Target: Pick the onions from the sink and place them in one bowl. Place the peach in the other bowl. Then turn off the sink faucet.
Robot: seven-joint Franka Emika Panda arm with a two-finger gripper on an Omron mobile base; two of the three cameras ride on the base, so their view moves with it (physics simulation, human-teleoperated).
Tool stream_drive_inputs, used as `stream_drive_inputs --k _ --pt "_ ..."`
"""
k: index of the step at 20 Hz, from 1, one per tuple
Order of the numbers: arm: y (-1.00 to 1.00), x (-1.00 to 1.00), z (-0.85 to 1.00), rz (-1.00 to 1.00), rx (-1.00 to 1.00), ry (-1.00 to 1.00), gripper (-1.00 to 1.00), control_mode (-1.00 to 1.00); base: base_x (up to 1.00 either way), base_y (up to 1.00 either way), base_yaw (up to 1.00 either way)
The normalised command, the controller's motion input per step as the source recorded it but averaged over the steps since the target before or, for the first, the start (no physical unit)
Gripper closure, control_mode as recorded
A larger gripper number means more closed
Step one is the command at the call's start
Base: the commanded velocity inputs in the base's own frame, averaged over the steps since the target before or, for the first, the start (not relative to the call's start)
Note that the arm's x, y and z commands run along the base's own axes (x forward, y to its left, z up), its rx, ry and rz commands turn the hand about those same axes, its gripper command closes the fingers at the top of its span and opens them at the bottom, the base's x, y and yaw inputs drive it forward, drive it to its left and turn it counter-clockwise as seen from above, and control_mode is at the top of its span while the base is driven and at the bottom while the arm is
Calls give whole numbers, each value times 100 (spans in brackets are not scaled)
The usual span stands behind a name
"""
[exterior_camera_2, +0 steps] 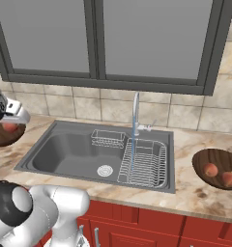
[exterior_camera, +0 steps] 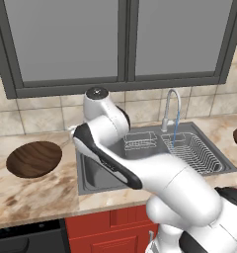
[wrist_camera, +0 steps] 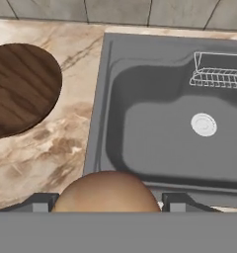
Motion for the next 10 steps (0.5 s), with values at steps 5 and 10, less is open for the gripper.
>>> stream_drive_inputs --k 5,10 --pt "51 -6 -35 1 -12 -8 100 -100 0 0 0" --pt "43 0 -9 0 -1 0 100 -100 0 0 0"
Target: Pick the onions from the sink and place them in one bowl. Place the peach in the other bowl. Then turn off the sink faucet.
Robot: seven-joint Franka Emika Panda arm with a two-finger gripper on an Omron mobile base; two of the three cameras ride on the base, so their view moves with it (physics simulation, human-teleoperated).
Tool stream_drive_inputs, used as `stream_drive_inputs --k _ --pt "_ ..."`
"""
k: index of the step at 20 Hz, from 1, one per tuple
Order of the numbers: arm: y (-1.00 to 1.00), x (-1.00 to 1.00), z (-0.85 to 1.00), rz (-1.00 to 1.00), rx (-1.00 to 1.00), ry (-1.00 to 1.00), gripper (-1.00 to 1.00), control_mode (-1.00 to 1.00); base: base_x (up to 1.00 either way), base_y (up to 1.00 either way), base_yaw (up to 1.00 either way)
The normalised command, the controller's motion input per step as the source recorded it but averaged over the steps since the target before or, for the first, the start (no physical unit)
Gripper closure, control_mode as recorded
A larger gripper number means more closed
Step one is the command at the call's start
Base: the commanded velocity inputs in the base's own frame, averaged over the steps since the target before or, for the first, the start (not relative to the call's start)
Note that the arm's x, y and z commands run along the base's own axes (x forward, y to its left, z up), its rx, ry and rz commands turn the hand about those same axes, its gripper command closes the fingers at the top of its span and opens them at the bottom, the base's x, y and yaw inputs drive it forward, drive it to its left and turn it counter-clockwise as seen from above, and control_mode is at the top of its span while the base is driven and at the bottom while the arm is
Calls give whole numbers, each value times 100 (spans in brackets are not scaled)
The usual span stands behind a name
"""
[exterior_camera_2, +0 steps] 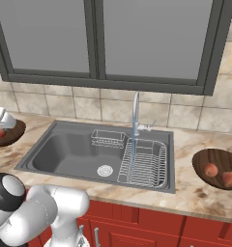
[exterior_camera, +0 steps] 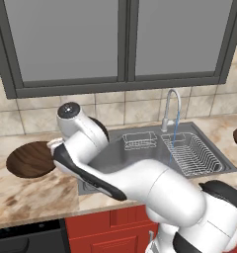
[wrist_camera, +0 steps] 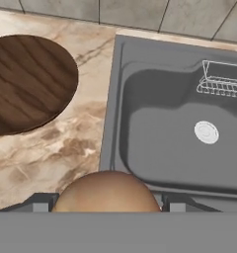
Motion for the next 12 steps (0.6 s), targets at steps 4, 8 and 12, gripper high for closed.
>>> stream_drive_inputs --k 4,8,12 --pt "45 0 0 0 0 0 100 -100 0 0 0" --pt "44 0 0 0 0 0 100 -100 0 0 0" --pt "41 2 -1 0 0 1 100 -100 0 0 0"
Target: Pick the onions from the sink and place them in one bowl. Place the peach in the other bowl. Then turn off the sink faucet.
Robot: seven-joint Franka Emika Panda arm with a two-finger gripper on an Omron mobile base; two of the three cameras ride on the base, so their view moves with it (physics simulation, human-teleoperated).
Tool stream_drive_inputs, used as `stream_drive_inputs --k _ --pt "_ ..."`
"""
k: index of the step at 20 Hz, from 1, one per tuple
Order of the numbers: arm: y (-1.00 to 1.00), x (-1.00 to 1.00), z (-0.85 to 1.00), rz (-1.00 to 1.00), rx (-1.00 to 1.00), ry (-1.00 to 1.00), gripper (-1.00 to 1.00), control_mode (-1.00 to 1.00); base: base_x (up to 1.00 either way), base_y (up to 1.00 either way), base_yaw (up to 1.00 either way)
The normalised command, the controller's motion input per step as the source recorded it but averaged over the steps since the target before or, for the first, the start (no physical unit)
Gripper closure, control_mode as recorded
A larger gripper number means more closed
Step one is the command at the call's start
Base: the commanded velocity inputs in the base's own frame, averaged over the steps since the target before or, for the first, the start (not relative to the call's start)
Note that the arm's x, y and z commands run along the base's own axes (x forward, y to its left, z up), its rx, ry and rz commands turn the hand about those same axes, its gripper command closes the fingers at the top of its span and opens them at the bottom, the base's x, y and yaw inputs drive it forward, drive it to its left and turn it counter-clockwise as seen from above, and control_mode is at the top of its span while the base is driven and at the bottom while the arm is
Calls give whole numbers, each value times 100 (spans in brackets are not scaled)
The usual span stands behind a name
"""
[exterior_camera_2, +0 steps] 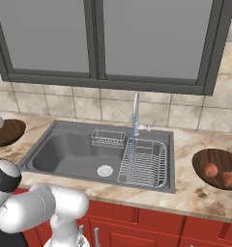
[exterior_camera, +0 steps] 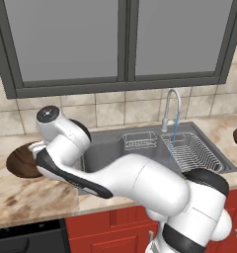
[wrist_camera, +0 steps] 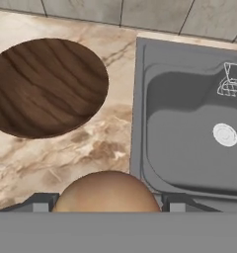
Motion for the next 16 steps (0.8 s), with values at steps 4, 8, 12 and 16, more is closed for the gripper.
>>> stream_drive_inputs --k 4,8,12,16 --pt "34 16 -5 0 2 3 100 -100 0 0 0" --pt "35 23 -13 0 4 3 100 -100 0 0 0" --pt "28 24 -20 0 4 1 100 -100 0 0 0" --pt "24 29 -26 0 4 0 100 -100 0 0 0"
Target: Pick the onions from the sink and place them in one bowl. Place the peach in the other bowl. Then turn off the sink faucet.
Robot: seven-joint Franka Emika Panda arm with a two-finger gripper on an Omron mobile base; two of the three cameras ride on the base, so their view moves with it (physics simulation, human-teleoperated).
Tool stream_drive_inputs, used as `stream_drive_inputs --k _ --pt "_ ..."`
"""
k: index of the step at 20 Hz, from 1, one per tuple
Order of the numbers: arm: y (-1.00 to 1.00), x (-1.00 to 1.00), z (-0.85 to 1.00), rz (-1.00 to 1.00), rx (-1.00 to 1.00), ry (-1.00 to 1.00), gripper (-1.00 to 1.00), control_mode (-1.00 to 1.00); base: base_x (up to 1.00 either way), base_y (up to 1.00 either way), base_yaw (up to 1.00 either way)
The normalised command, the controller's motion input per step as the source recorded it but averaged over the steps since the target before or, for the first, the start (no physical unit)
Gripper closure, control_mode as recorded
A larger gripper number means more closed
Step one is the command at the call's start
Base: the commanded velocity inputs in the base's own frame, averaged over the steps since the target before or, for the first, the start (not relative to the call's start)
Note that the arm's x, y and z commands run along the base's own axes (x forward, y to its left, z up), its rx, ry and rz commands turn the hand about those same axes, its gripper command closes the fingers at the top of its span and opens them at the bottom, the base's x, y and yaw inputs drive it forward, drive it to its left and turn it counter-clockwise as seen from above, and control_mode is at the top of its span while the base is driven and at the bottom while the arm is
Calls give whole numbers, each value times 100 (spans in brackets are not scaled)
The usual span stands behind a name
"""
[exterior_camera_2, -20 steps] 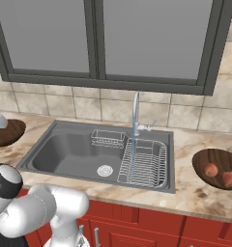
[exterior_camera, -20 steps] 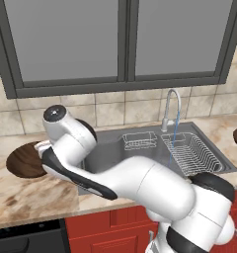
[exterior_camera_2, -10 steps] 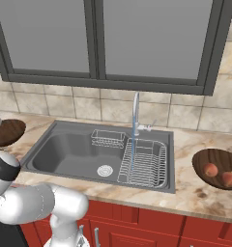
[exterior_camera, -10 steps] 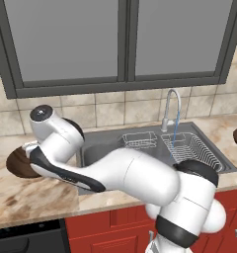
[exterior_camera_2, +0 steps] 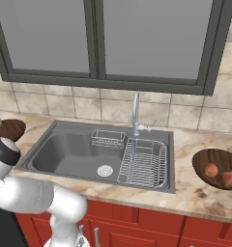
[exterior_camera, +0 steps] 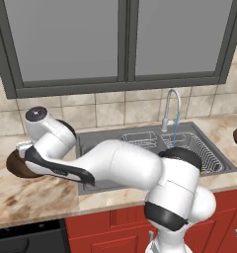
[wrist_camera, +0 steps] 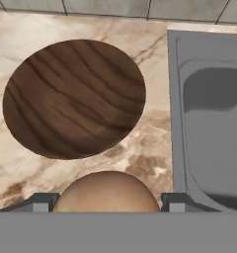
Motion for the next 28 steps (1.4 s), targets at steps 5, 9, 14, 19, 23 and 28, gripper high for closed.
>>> stream_drive_inputs --k 5,9,14,19,23,28 --pt "10 33 -20 0 5 0 100 -100 0 0 0" --pt "0 29 -4 0 5 0 100 -100 0 0 0" --pt "7 16 -5 -1 0 1 100 -100 0 0 0" --pt "25 29 -24 0 0 4 100 -100 0 0 0" --pt "21 33 -26 0 0 3 100 -100 0 0 0" --pt "23 33 -21 0 0 4 100 -100 0 0 0"
